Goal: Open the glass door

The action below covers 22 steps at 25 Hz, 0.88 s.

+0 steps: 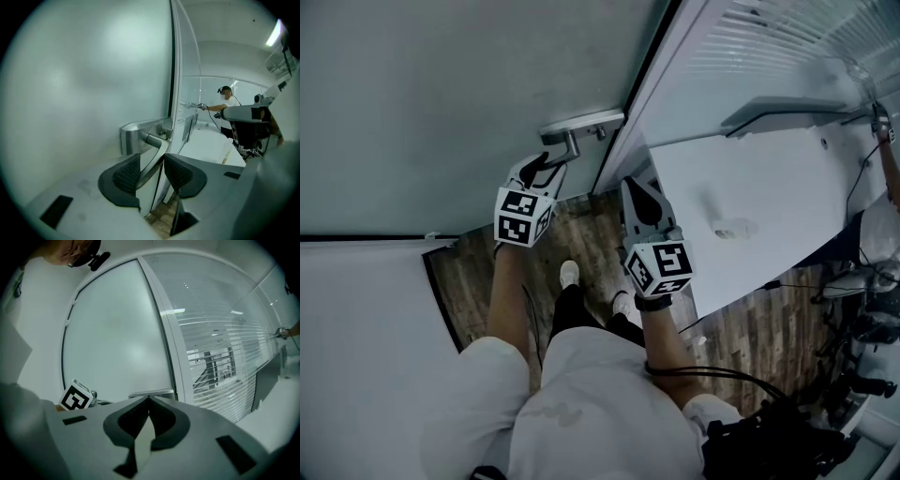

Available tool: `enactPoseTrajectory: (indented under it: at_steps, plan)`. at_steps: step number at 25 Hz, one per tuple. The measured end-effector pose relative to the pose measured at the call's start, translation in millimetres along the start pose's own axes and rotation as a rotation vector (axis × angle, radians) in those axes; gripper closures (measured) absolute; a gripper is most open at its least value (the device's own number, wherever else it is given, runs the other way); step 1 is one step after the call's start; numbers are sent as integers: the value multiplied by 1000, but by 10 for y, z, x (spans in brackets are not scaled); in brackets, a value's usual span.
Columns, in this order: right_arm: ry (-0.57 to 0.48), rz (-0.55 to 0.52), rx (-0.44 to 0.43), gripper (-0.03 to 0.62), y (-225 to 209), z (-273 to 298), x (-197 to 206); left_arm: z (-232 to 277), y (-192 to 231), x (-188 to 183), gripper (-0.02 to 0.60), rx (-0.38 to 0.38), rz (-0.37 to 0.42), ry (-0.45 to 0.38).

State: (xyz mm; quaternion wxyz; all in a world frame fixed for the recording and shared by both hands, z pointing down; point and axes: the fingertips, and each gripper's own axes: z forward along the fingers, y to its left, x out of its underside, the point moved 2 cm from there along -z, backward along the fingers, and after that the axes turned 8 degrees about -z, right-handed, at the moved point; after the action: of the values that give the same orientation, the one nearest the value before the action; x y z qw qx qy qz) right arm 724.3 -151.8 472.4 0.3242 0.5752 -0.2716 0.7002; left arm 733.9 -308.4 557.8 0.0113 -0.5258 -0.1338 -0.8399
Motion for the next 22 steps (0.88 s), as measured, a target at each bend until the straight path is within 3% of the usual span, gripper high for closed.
enactPoseTrajectory:
  at_steps: [5, 11, 22]
  plan:
    - [-8, 19, 21, 592, -52, -106, 7, -65, -73, 31, 431, -4, 18, 36]
    - [-19, 9, 29, 591, -81, -304, -70, -178, -210, 6, 431, -98, 187, 90]
    - [-67, -22, 0, 591, -109, -785, -292, -313, -441, 222, 431, -204, 256, 182]
